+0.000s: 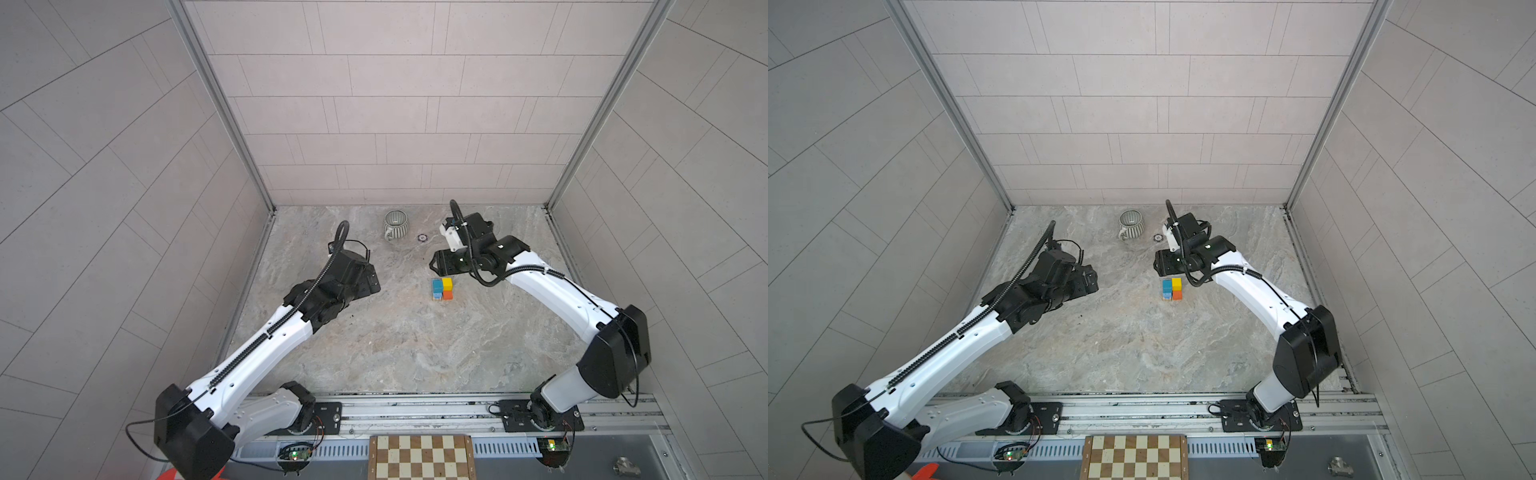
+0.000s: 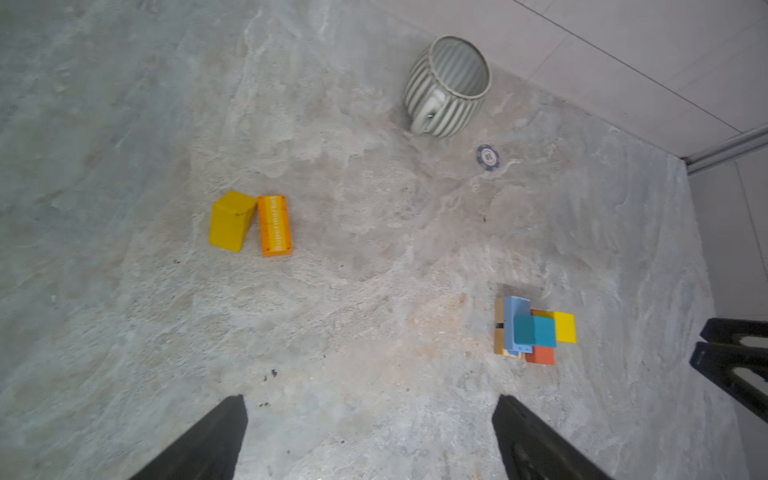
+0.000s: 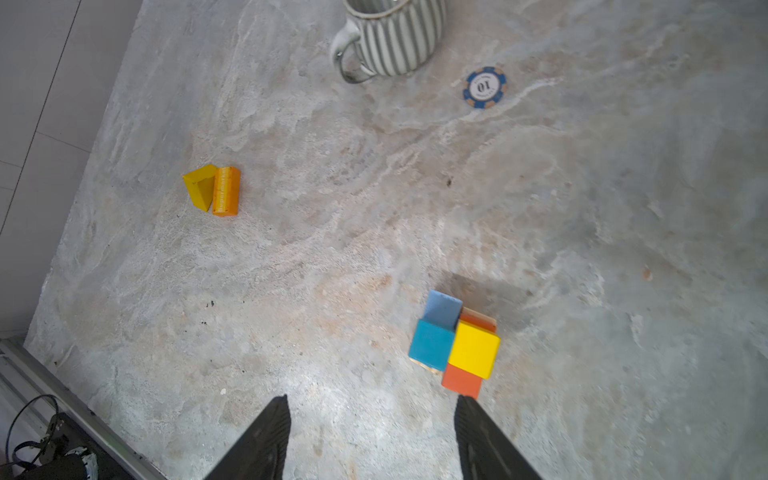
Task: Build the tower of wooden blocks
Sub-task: 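Raise the left gripper away while the right gripper moves toward the orange block, then lower the right gripper around the orange 'Supermarket' block and close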
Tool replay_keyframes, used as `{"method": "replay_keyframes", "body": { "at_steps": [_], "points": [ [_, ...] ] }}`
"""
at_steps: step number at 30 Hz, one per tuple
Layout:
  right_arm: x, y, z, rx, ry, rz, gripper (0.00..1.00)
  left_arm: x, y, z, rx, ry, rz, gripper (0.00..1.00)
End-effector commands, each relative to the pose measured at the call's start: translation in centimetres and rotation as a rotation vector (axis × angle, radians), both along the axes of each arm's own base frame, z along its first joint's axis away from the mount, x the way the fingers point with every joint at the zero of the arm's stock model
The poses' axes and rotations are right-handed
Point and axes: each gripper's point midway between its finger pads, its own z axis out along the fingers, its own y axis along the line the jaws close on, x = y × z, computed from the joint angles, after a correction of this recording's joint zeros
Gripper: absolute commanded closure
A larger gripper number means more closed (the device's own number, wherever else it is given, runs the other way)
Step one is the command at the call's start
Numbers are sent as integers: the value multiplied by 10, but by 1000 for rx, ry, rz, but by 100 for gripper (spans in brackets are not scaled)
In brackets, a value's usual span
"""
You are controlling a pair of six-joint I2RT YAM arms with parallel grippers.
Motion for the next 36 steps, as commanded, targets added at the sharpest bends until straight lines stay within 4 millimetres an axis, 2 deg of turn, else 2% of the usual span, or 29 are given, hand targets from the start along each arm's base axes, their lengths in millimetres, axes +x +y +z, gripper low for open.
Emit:
{"method": "replay_keyframes", "body": {
  "at_steps": [1,5,13,17,22,29,36],
  "points": [
    [5,19,-9,-93,-1,35,33,-22,32,-18,86,81,62,0],
    [15,61,-25,-115,-2,97,31,-37,51,-17,81,64,103,0],
    [33,131,-66,-190,-12,187,27,-64,74,-26,42,52,166,0],
    [40,163,-89,-198,-9,218,25,-75,85,-16,12,-23,195,0],
    [45,197,-108,-214,-35,263,21,-86,95,-10,-29,-88,216,0],
    [53,235,-127,-210,-128,272,16,-90,103,-2,-67,-153,257,0],
    [63,251,-145,-201,-148,236,15,-88,95,-3,-93,-147,232,0]
  ]
}}
